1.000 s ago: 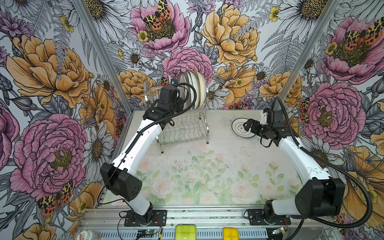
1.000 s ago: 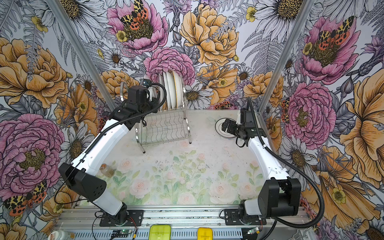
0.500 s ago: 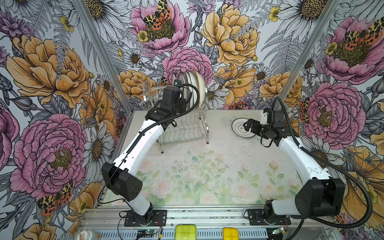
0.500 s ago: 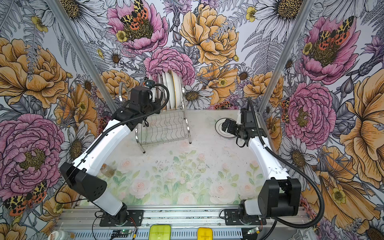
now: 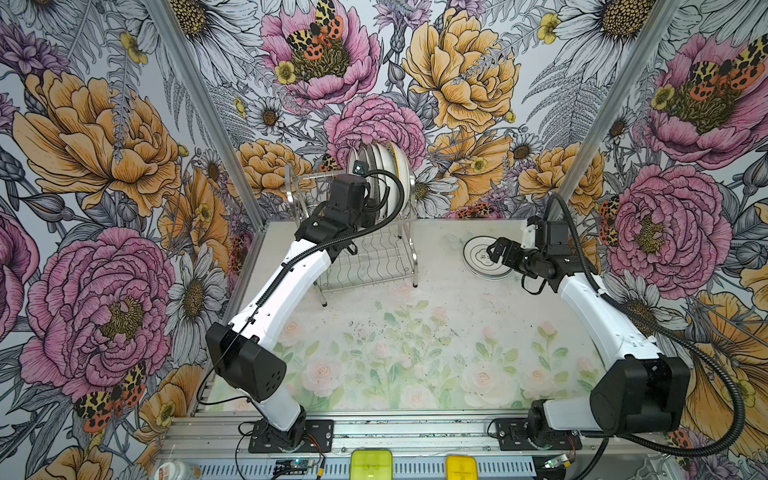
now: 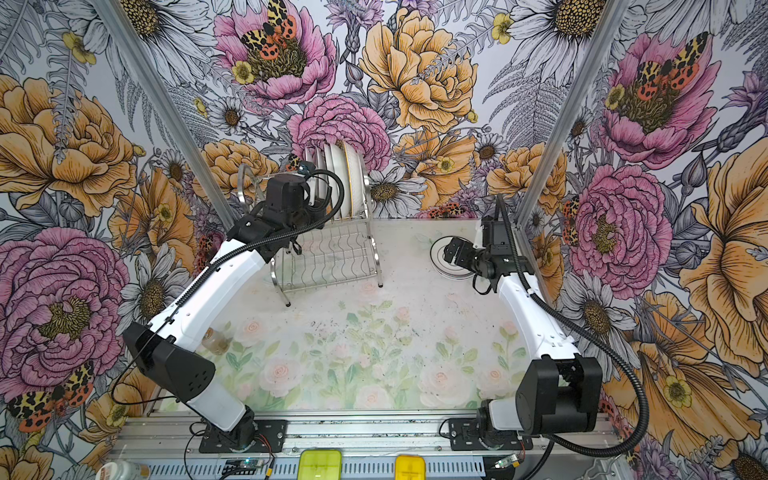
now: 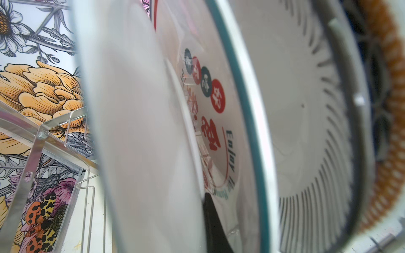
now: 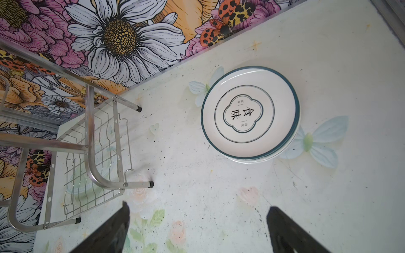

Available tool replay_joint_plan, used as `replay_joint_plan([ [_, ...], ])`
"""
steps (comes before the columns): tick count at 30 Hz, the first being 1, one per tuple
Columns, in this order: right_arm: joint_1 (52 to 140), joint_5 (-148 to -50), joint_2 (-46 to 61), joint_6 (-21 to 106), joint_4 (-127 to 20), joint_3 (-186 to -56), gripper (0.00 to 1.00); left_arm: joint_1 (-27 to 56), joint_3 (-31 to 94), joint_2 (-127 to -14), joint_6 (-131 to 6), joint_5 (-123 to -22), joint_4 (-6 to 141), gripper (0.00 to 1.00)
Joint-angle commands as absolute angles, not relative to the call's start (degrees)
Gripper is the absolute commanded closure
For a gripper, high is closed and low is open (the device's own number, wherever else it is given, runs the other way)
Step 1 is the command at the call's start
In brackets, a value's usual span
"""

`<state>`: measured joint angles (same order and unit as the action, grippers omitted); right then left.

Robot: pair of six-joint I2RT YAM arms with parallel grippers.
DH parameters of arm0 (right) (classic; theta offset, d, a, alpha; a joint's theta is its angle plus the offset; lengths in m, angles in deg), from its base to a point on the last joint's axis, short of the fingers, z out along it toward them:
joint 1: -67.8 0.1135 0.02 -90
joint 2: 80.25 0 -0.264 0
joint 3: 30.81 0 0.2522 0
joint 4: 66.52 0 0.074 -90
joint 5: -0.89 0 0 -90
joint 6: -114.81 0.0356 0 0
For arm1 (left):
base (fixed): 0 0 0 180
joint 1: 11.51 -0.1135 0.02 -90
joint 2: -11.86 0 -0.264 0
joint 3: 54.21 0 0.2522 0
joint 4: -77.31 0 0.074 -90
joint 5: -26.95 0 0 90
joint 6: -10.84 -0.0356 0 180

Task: Unload the plates from the dish rack
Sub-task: 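Close the left gripper on the rim of the front red-printed plate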

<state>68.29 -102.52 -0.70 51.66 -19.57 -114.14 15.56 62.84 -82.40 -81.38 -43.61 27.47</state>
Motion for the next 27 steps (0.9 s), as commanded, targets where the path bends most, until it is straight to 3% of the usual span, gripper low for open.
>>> replay_joint_plan([
  [1, 68.1, -103.4, -1.5, 50.5, -20.5, -114.9, 0.01, 15.3, 63.8, -80.3, -84.7, -36.5, 30.1, 1.0],
  [27, 67.8, -104.8, -1.9, 50.8, -20.4, -115.8, 0.01, 18.7, 62.6, -74.4, -89.5, -35.3, 34.4, 1.0],
])
